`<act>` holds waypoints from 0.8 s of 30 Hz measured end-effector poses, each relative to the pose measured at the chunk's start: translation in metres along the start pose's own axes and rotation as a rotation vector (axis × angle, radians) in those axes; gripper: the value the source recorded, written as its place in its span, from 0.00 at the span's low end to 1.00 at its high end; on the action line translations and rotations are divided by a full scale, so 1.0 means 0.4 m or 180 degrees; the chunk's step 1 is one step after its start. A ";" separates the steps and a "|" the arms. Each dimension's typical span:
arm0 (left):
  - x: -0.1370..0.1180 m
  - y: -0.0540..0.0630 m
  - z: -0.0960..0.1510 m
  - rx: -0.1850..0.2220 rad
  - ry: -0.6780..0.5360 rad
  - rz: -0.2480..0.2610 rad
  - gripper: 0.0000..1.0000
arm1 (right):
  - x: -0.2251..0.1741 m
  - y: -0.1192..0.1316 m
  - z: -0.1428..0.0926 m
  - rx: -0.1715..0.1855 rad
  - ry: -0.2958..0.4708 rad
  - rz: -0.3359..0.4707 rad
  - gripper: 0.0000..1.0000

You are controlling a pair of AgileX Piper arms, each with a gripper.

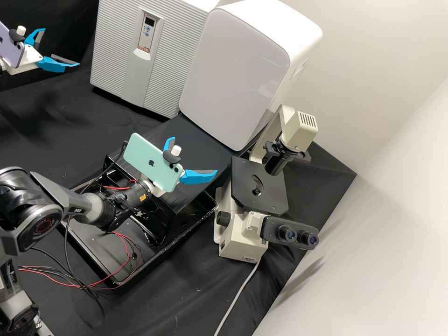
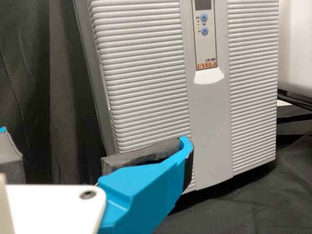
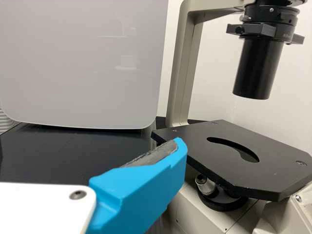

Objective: Open the incubator door

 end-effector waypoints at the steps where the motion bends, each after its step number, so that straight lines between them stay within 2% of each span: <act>1: 0.000 0.000 0.000 0.0000 0.0000 0.0000 1.00 | 0.000 0.000 0.000 0.0000 0.0000 0.0000 1.00; 12: 0.000 0.000 0.002 0.0020 -0.0027 -0.0004 1.00 | 0.000 0.000 0.000 0.0000 0.0000 0.0000 1.00; 15: 0.004 -0.006 0.000 -0.0036 -0.0121 -0.0041 1.00 | 0.000 0.000 0.000 0.0000 0.0000 0.0000 1.00; 18: 0.026 -0.001 -0.007 -0.0099 -0.0277 -0.0053 1.00 | 0.000 0.000 0.000 0.0000 0.0000 0.0000 1.00; 21: 0.063 0.013 -0.026 -0.0241 -0.0468 -0.0046 1.00 | 0.000 0.000 0.000 0.0000 0.0000 0.0000 1.00; 24: 0.113 0.019 -0.046 -0.0209 -0.0641 -0.0052 1.00 | 0.000 0.000 0.000 0.0000 0.0000 0.0000 1.00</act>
